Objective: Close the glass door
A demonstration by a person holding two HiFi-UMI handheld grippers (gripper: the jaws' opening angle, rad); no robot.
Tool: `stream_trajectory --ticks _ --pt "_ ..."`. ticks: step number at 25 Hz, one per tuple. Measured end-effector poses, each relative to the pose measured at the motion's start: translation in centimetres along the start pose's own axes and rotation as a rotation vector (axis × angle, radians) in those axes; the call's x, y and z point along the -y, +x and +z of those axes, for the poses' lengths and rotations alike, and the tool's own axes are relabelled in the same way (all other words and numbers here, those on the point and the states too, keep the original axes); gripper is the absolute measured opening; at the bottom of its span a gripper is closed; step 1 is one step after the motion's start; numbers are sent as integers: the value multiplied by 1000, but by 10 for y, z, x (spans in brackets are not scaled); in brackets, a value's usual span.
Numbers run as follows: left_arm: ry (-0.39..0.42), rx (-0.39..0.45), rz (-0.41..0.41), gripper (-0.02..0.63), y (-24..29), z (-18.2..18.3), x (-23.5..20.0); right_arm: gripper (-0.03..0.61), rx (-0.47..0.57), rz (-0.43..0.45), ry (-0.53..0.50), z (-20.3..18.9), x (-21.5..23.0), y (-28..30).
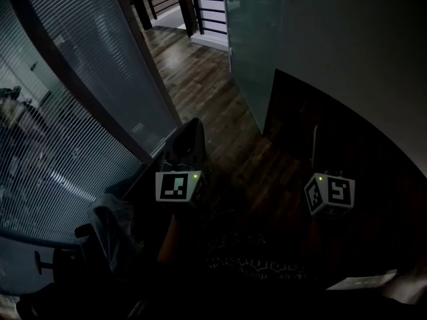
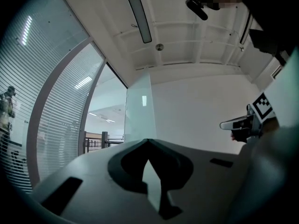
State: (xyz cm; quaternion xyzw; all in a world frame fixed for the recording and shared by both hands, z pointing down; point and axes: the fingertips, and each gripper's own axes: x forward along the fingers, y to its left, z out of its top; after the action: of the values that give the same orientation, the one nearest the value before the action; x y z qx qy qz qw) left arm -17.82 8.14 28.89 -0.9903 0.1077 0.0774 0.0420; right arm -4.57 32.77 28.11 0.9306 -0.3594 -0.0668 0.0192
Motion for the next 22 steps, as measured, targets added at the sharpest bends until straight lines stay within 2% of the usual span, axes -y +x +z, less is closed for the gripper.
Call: stream_trajectory --ticks 15,22 --pt "22 5 60 1 107 -8 5 2 11 72 -8 -12 59 110" --pt "21 -5 43 2 138 -20 4 2 -8 75 -3 -26 67 143"
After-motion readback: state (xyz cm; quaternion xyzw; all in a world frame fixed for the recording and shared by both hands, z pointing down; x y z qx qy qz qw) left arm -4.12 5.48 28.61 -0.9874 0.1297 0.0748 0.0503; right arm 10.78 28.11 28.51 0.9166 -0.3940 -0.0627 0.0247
